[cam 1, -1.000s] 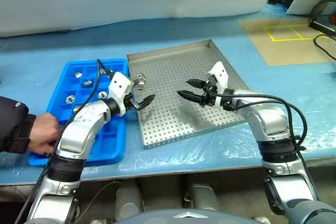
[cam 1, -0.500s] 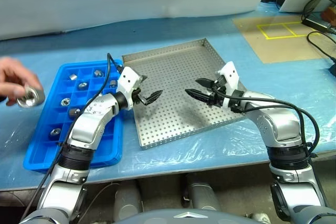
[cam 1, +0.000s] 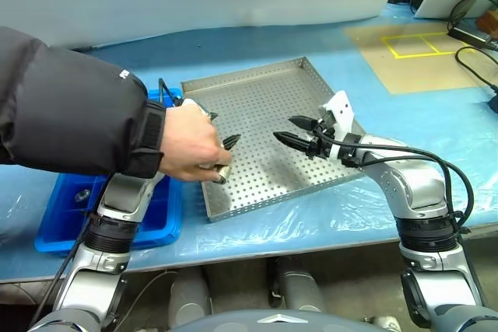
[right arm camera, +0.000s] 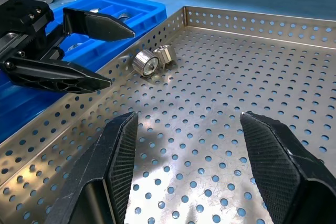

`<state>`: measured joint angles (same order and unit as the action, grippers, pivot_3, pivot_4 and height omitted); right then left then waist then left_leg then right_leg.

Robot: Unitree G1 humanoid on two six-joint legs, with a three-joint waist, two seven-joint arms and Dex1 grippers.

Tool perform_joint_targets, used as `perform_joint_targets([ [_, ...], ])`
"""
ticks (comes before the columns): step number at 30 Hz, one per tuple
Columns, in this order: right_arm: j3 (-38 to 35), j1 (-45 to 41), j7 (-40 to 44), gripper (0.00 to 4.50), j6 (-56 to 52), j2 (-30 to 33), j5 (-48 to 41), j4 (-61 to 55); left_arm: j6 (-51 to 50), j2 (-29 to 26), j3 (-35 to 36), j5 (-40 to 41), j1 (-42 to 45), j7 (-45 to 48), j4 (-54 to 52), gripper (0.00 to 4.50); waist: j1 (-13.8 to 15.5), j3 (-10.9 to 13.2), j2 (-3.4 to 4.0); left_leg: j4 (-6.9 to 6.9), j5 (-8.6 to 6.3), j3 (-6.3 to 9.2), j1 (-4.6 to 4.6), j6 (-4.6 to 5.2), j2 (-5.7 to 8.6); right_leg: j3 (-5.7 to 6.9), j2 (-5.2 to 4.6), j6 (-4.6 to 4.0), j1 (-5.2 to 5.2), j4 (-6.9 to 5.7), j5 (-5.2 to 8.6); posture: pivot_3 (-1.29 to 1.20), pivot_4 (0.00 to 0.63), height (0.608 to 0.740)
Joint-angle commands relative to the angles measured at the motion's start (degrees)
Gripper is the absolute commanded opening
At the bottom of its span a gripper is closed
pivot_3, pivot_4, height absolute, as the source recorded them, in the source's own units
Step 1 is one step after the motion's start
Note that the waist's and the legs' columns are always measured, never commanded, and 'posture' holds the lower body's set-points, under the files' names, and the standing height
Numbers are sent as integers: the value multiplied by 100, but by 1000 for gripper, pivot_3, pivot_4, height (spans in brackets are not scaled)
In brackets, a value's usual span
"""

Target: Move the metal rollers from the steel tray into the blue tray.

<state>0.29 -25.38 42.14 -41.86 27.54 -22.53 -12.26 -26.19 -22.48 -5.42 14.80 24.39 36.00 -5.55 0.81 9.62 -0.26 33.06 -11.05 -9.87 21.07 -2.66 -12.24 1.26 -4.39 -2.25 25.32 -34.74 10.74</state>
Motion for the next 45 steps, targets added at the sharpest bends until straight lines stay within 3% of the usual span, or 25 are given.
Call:
perform_joint_targets([
  [1,-19,-77,-36,3259,75,-12,-85,-143,119,-48,66,-23,9,18,-187,4460,1,0,0,0,0,0,0,0,0,0,0,0,0,0,0,-193,150,740],
  [22,202,-101,128,3259,-72,48,-155,-221,219,-81,120,-30,-314,50,-344,4460,8,0,0,0,0,0,1,-1,-3,1,0,0,0,1,0,-160,150,740],
  [26,207,-126,175,3259,-117,92,-162,-209,-322,-290,-6,646,-461,797,-878,4460,8,0,0,-2,-1,0,1,-1,-3,1,1,0,0,3,0,-152,150,740],
  [35,161,368,199,3259,-509,363,-322,-714,-564,-828,113,1136,218,1790,-727,4460,25,1,1,-7,1,-2,-3,-4,-3,1,1,-2,-1,5,2,-178,150,740],
  [45,138,653,-103,3259,-823,297,-525,-1190,-33,-857,-389,739,720,2386,3,4460,4,0,2,-9,2,-5,-9,-6,-4,-3,4,-2,-2,4,2,-216,150,740],
])
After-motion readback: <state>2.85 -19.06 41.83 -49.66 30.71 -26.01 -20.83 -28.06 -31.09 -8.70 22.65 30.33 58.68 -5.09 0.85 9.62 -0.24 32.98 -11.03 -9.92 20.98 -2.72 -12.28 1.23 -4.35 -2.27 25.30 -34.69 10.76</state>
